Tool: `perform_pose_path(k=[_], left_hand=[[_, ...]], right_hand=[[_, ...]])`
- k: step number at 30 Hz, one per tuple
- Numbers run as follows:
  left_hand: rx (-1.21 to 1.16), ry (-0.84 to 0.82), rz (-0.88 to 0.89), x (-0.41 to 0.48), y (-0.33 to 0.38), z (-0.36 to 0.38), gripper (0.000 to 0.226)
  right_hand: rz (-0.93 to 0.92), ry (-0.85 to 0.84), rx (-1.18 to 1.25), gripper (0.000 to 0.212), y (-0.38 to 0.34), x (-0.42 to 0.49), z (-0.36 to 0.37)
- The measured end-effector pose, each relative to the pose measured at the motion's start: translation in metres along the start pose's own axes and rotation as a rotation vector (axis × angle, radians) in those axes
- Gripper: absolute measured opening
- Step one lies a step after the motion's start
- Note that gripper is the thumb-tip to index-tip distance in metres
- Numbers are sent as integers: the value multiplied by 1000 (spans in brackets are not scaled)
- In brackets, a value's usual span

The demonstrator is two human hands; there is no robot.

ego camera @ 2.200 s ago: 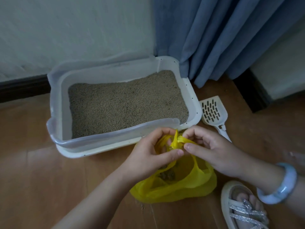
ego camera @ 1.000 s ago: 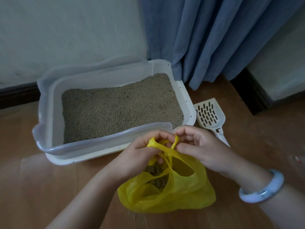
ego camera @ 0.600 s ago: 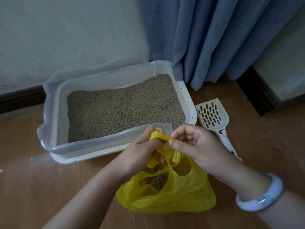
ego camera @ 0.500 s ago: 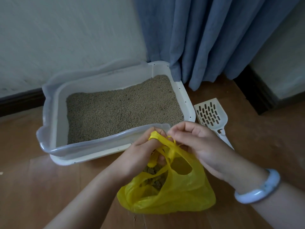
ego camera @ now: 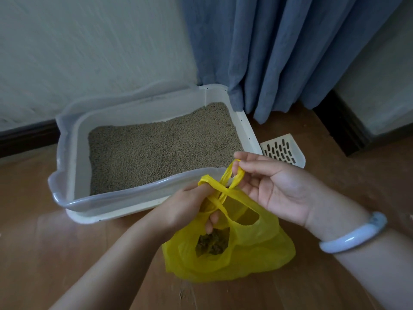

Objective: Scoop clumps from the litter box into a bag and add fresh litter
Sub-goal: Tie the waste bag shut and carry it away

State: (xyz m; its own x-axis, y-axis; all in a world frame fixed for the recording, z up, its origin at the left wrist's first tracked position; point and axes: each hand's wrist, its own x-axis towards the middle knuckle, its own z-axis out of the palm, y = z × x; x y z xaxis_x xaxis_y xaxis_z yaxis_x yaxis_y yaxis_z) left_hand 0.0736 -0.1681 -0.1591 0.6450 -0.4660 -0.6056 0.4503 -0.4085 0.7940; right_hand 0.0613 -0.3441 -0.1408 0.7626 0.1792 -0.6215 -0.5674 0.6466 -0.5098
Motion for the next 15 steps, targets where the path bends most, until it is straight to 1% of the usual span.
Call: perform_pose_path(k=[2,4,6,8,10,13,15], left_hand=[[-124,44,-54,3,-3,-3,44],[-361,45,-128,6,-5,-6,38],[-597,-4,-193,6,-3,-7,29],[-730,-31,-210,5,0,-9,27],[-765,-18,-191,6,0,-10,28],[-694,-11,-132,3,-1,-8,24],[-646,-39,-49,-1,-2,-8,15]], right_hand=[[-52,-61,-87,34,3,-3,2],[-93,-127,-171,33,7,-8,2],[-103,-195,-259,28,14,-14,2],[-110,-213,-413,18,25,-20,3],[-192,-168,-652,11,39,-20,1],[-364,-58,-931,25,56,-13,-8],[-446,-14,-1007,31,60,-8,-12]])
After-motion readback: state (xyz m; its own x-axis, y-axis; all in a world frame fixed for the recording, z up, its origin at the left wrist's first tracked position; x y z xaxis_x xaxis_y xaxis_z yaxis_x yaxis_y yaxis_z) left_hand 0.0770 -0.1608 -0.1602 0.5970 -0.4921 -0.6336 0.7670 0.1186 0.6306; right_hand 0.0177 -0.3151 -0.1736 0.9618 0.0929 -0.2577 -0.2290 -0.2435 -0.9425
